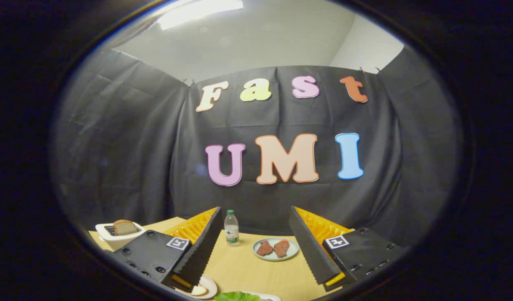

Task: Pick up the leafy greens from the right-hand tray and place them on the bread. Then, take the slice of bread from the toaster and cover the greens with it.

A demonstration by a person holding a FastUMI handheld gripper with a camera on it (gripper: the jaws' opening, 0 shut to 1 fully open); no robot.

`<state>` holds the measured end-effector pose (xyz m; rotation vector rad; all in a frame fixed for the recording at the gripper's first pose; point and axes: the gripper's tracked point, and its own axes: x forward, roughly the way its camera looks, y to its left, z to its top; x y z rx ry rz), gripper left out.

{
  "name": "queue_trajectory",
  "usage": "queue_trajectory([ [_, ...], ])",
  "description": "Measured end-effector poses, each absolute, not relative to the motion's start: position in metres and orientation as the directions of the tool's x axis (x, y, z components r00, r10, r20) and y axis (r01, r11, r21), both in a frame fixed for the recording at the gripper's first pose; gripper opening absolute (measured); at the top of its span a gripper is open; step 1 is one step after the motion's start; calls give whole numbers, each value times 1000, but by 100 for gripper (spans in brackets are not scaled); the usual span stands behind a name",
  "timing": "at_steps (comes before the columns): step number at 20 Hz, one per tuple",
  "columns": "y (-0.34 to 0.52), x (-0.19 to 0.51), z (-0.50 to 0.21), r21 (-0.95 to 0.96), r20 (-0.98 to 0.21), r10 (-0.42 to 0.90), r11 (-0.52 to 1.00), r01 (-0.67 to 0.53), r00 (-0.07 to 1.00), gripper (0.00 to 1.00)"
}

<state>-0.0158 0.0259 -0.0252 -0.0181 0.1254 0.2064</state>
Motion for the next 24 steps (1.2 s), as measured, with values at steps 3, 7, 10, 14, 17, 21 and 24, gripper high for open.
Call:
queue_trajectory([
  [3,44,-17,-47,-21,-194,316,945,-326,929,100],
  [7,51,-22,-87,-25,-332,407,898,-439,851,100],
  [10,56,-28,-112,-58,-409,451,855,-515,793,100],
  [14,67,-35,-152,-31,-499,512,795,-605,699,100],
  [17,70,-48,-185,-23,-576,539,740,-672,614,100],
  [21,67,-75,-231,-5,-678,552,657,-754,486,100],
  [24,60,-94,-262,8,-742,534,612,-791,406,100],
])
